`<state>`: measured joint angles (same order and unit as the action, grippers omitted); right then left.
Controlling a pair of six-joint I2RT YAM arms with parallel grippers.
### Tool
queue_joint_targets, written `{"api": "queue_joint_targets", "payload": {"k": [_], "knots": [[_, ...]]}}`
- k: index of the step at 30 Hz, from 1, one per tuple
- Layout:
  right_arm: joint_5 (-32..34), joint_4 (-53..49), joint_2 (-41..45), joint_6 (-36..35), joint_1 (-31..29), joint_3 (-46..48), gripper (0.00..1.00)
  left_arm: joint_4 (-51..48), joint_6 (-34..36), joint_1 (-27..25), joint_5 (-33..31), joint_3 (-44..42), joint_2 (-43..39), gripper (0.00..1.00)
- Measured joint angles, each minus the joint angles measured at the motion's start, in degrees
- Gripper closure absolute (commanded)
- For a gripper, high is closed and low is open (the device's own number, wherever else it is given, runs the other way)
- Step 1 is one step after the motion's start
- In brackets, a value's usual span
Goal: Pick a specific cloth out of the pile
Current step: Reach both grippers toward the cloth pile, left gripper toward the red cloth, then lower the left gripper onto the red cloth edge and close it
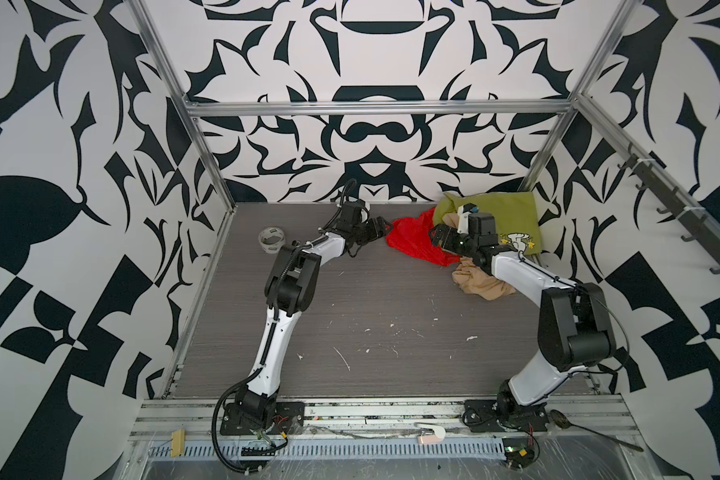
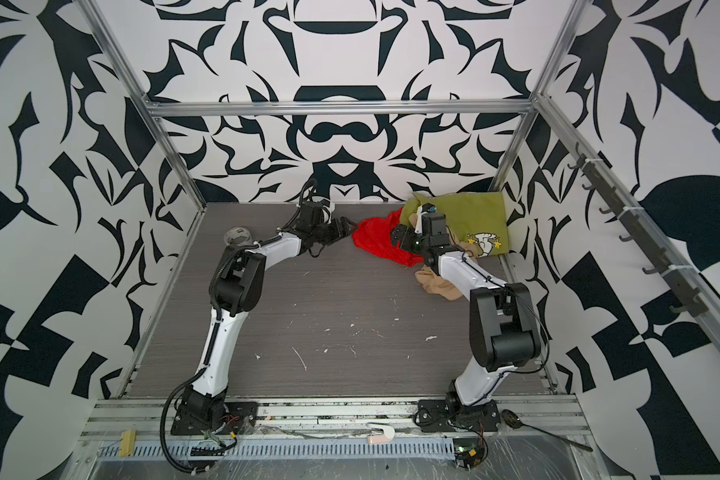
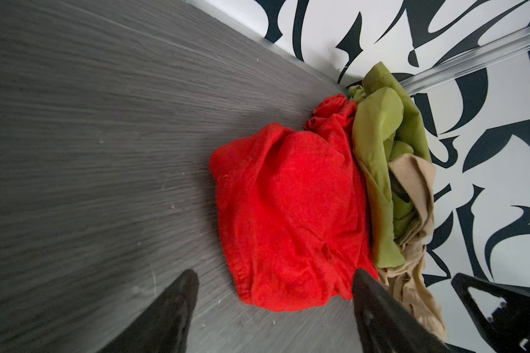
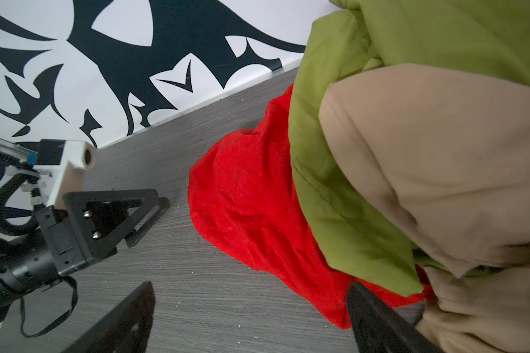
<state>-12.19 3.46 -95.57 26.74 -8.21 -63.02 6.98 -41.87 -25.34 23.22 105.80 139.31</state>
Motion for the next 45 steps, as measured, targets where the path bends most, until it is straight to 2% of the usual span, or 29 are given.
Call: {"api": "queue_joint_targets", "payload": {"k": [10,18,22,29,37,43,45], "knots": [[-0.26,-0.07,-0.28,-0.13,-0.74,-0.83,0.01,-1.01,-3.74,-0.02,1.64,7.41,6.64,0.22],[-0.26,-0.13,-0.37,-0.35,-1.29,-0.87,0.01,-0.83,-5.29,-0.15,1.99,10.25,8.68,0.22],[-0.26,-0.24,-0.37,-0.57,-1.31,-0.87,0.01,-0.46,-6.25,-0.59,2.25,12.11,10.01,0.26],[-0.17,-0.28,-0.09,-1.44,-1.31,-0.72,0.01,0.26,-7.82,-1.64,2.58,14.34,12.11,0.39],[0.37,-0.46,2.08,-2.71,-1.31,-0.11,0.01,1.75,-10.16,-2.12,3.78,16.13,14.53,0.66],[0.44,-0.46,2.64,-2.95,-1.31,0.22,0.01,1.31,-10.78,-2.12,4.07,15.58,14.71,0.84],[0.44,-0.48,2.64,-2.95,-1.31,0.44,0.01,1.55,-10.97,-2.12,4.31,15.19,14.71,0.87]]}}
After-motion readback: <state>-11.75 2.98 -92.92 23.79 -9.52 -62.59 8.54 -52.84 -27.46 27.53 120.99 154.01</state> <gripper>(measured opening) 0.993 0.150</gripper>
